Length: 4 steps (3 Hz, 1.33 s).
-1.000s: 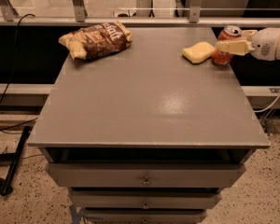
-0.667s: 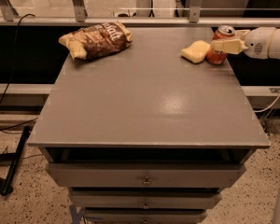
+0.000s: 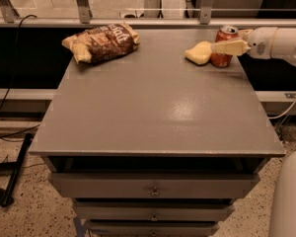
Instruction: Move coke can near sponge
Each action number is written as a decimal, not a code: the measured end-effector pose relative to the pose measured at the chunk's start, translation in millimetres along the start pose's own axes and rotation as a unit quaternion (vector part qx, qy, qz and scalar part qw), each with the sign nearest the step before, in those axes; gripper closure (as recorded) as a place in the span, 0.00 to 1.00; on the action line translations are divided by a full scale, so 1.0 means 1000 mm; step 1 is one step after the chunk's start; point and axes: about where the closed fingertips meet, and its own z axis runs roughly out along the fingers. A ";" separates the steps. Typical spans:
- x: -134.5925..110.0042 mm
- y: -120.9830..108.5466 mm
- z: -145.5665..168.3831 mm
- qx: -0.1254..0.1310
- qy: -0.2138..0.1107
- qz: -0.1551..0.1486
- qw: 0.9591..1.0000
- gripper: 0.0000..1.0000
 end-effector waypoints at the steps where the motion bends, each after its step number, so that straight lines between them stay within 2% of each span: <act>1: 0.000 0.000 -0.001 -0.001 -0.002 0.001 1.000 0.00; 2: -0.002 0.001 -0.026 0.014 -0.006 -0.003 1.000 0.00; 3: -0.013 0.010 -0.079 0.042 -0.011 -0.025 0.999 0.00; 4: -0.027 0.038 -0.145 0.070 -0.009 -0.059 0.996 0.00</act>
Offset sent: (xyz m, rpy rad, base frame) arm -0.0675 -0.0614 0.0262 -0.0112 -0.0651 -0.0982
